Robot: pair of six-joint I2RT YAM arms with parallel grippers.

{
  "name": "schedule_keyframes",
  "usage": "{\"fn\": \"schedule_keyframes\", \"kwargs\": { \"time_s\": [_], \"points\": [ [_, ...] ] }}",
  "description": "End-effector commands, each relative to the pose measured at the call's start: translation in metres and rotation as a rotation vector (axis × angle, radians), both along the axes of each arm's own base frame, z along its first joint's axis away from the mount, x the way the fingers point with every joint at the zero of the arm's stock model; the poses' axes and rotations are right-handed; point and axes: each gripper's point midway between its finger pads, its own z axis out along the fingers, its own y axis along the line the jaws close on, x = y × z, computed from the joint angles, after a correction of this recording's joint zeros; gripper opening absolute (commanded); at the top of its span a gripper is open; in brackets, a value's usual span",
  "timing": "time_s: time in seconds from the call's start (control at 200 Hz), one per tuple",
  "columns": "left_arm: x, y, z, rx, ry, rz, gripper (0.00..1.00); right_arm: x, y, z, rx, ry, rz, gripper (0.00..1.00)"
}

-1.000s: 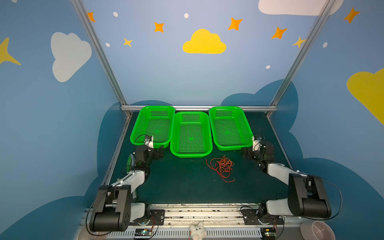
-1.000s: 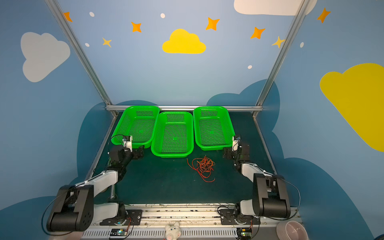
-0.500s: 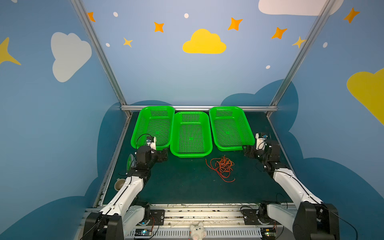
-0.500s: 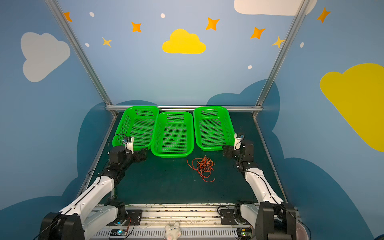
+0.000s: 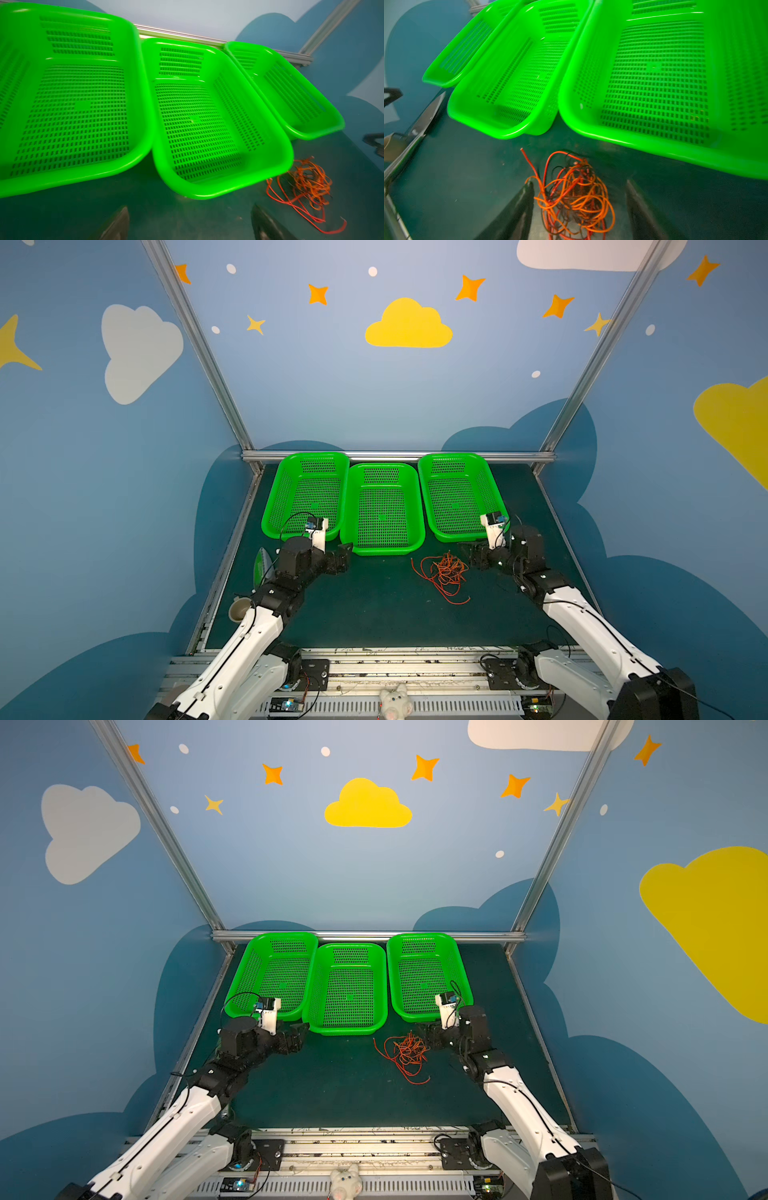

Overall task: Untangle and sort cables by color
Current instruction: Untie the cable.

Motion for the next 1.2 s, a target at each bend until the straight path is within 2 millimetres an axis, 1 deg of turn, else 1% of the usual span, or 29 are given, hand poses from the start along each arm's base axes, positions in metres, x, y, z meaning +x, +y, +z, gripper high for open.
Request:
{"fn": "schedule_keyframes", "kwargs": {
  "time_s": [0.0,0.085,0.13,0.205,0.3,0.37,0.481,0.501,0.521,0.606,0.631,0.701,0.796,0.886,0.986,1.051,1.106,1.196],
  "points": [
    [-0.009,-0.022,0.002,0.028,0.003,-0.085,0.9,-0.018,0.017,-0.02,-0.007,0.095,0.053,0.66],
    [-0.012,-0.043,0.003,0.049,-0.019,-0.156,0.89,-0.026,0.022,-0.04,-0.036,0.182,0.044,0.69],
    [-0.013,-0.054,0.003,0.062,-0.029,-0.185,0.89,-0.027,0.017,-0.053,-0.055,0.243,-0.008,0.7],
    [-0.013,-0.07,0.002,0.087,-0.038,-0.24,0.89,-0.028,0.01,-0.068,-0.061,0.315,-0.081,0.72],
    [-0.015,-0.09,0.0,0.118,-0.046,-0.31,0.89,-0.023,0.011,-0.075,-0.048,0.354,-0.115,0.75],
    [-0.016,-0.102,0.001,0.123,-0.066,-0.356,0.88,-0.019,0.01,-0.082,-0.034,0.415,-0.167,0.77],
    [-0.02,-0.116,0.003,0.117,-0.105,-0.411,0.88,-0.015,0.019,-0.093,-0.035,0.516,-0.165,0.78],
    [-0.02,-0.118,0.004,0.115,-0.112,-0.417,0.88,-0.018,0.02,-0.1,-0.043,0.549,-0.164,0.78],
    [-0.021,-0.12,0.005,0.114,-0.116,-0.427,0.88,-0.012,0.025,-0.097,-0.036,0.555,-0.156,0.78],
    [-0.023,-0.126,0.002,0.126,-0.11,-0.458,0.87,-0.01,0.037,-0.11,-0.028,0.637,-0.124,0.76],
    [-0.025,-0.127,0.002,0.13,-0.107,-0.468,0.87,-0.011,0.04,-0.114,-0.025,0.665,-0.113,0.73],
    [-0.027,-0.13,-0.001,0.139,-0.104,-0.483,0.87,-0.01,0.049,-0.12,-0.009,0.71,-0.082,0.6],
    [-0.029,-0.131,-0.002,0.135,-0.112,-0.49,0.87,-0.011,0.059,-0.125,0.018,0.749,-0.039,0.37],
    [-0.03,-0.132,-0.004,0.133,-0.117,-0.499,0.87,-0.014,0.063,-0.127,0.022,0.767,-0.014,0.23],
    [-0.032,-0.134,-0.007,0.137,-0.115,-0.514,0.87,-0.016,0.062,-0.123,0.007,0.756,0.001,0.12],
    [-0.034,-0.138,-0.009,0.139,-0.115,-0.534,0.86,-0.017,0.06,-0.116,-0.003,0.733,0.008,0.05],
    [-0.035,-0.141,-0.011,0.141,-0.116,-0.554,0.82,-0.018,0.058,-0.106,-0.005,0.702,0.016,0.02],
    [-0.04,-0.15,-0.015,0.149,-0.121,-0.598,0.81,-0.018,0.054,-0.085,-0.007,0.634,0.024,0.0]
  ]
}}
